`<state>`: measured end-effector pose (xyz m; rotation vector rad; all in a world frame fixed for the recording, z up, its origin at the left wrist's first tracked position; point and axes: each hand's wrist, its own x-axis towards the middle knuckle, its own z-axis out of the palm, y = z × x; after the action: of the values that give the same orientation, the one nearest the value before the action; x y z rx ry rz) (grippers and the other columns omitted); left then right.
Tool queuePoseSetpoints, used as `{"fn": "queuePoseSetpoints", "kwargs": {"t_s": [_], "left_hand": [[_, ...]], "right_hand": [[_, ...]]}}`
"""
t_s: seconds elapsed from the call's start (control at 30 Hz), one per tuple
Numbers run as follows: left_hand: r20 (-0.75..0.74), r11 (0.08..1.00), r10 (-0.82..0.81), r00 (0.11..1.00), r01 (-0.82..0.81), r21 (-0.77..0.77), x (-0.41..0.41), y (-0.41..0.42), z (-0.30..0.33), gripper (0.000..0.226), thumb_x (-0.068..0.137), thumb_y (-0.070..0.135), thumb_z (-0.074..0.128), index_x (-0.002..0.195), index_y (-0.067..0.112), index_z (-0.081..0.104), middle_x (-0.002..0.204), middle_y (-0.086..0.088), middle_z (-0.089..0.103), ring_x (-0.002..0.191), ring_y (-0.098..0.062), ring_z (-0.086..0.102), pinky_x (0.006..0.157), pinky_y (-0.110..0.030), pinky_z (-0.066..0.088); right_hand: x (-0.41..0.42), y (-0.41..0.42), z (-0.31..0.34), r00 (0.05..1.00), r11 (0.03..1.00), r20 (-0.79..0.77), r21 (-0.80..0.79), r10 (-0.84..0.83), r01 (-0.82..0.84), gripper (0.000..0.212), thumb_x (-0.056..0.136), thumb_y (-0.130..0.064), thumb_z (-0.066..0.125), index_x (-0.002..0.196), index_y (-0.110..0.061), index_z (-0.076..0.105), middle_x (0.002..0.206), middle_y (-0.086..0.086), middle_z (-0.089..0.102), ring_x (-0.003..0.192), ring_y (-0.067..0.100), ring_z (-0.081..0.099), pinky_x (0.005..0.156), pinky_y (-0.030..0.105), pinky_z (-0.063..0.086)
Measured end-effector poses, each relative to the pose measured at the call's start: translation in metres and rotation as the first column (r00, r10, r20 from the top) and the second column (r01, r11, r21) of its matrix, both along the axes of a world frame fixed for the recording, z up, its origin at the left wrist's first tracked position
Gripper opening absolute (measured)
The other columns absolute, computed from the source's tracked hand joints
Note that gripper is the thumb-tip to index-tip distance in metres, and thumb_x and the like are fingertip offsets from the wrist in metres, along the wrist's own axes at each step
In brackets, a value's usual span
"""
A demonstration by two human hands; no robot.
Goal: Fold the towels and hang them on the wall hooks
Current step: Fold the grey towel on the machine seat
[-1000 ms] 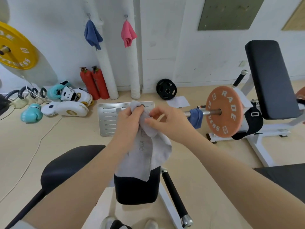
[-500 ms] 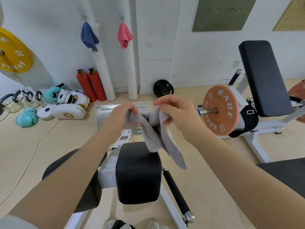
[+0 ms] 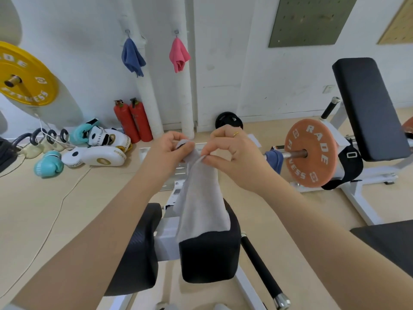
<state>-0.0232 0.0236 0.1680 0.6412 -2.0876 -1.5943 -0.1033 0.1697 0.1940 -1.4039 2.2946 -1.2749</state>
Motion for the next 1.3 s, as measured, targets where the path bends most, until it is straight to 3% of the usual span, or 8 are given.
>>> {"fn": "queuePoseSetpoints", "kwargs": {"t_s": [0.13,0.3,0.53,0.7,0.93,1.07,1.17,1.3], "left_hand": [[0.000,0.997,-0.074,0.997,0.074,0.034,0.010,-0.011,-0.002,0.013,0.088,0.022,0.060,0.080,0.018,0.070,0.065,0.009,0.067,0.064,-0.003,0.061,0.064,-0.016,0.050],[0.027,0.981,-0.087,0.996,0.081,0.176,0.014,-0.014,-0.001,0.021,0.091,0.023,0.057,0.076,0.022,0.072,0.056,0.011,0.064,0.053,-0.001,0.057,0.052,-0.015,0.044],[0.045,0.934,-0.181,0.982,0.157,0.321,0.018,-0.021,-0.001,0.036,0.096,0.037,0.045,0.086,0.018,0.073,0.091,-0.018,0.066,0.083,-0.025,0.057,0.088,-0.044,0.047],[-0.054,0.922,-0.297,0.953,0.301,0.243,0.019,-0.019,0.002,0.033,0.097,0.026,0.044,0.082,0.025,0.073,0.088,0.002,0.073,0.088,-0.010,0.065,0.084,-0.026,0.050],[-0.151,0.949,-0.145,0.978,0.181,0.260,-0.001,-0.050,0.035,0.024,0.097,0.022,0.044,0.089,0.016,0.066,0.085,-0.001,0.069,0.087,-0.016,0.062,0.091,-0.036,0.048],[-0.221,0.954,-0.093,0.971,0.151,0.258,-0.002,-0.074,0.064,0.026,0.098,0.024,0.042,0.082,0.019,0.062,0.076,0.003,0.064,0.079,-0.011,0.060,0.086,-0.033,0.049],[-0.280,0.955,-0.007,0.960,0.090,0.283,0.003,-0.093,0.080,0.028,0.098,0.025,0.043,0.078,0.023,0.062,0.072,0.006,0.064,0.075,-0.009,0.058,0.078,-0.029,0.049],[-0.322,0.954,0.092,0.942,0.009,0.298,0.012,-0.128,0.099,0.025,0.098,0.029,0.042,0.088,0.020,0.063,0.089,-0.001,0.065,0.089,-0.015,0.059,0.084,-0.031,0.048]], "right_hand": [[0.014,-0.021,-0.007,0.980,0.999,0.194,-0.012,0.043,-0.041,0.027,0.090,-0.017,0.055,0.074,-0.038,0.048,0.066,-0.012,0.051,0.061,0.001,0.045,0.062,0.013,0.037],[0.024,-0.044,-0.018,0.976,0.992,0.181,-0.016,-0.124,0.129,0.028,0.086,-0.022,0.061,0.067,-0.037,0.048,0.061,-0.005,0.048,0.059,0.002,0.041,0.056,0.011,0.035],[0.027,-0.058,-0.024,0.899,0.931,0.288,-0.061,-0.330,0.361,0.027,0.081,-0.027,0.068,0.064,-0.025,0.047,0.058,-0.010,0.046,0.052,-0.004,0.044,0.050,0.008,0.035],[0.026,-0.060,-0.027,0.853,0.894,0.337,-0.066,-0.399,0.444,0.037,0.077,-0.033,0.070,0.060,-0.018,0.042,0.048,-0.011,0.036,0.044,0.002,0.035,0.045,0.013,0.030],[0.013,-0.069,0.008,0.873,0.974,0.478,-0.139,-0.094,0.181,0.024,0.095,-0.024,0.050,0.074,-0.012,0.054,0.070,0.003,0.045,0.065,0.010,0.040,0.060,0.021,0.033],[0.006,-0.079,0.015,0.743,0.980,0.644,-0.181,0.182,-0.084,0.015,0.094,-0.021,0.051,0.090,-0.008,0.058,0.086,0.008,0.054,0.078,0.017,0.051,0.071,0.025,0.042],[0.001,-0.095,0.019,0.723,0.985,0.674,-0.042,0.152,-0.168,0.021,0.076,-0.016,0.056,0.093,-0.005,0.058,0.088,0.010,0.055,0.082,0.022,0.053,0.072,0.029,0.043],[0.005,-0.118,0.019,0.918,0.919,0.392,0.380,-0.057,-0.105,0.007,0.071,-0.008,0.048,0.064,-0.010,0.049,0.064,0.004,0.047,0.061,0.019,0.046,0.061,0.029,0.035]]}}
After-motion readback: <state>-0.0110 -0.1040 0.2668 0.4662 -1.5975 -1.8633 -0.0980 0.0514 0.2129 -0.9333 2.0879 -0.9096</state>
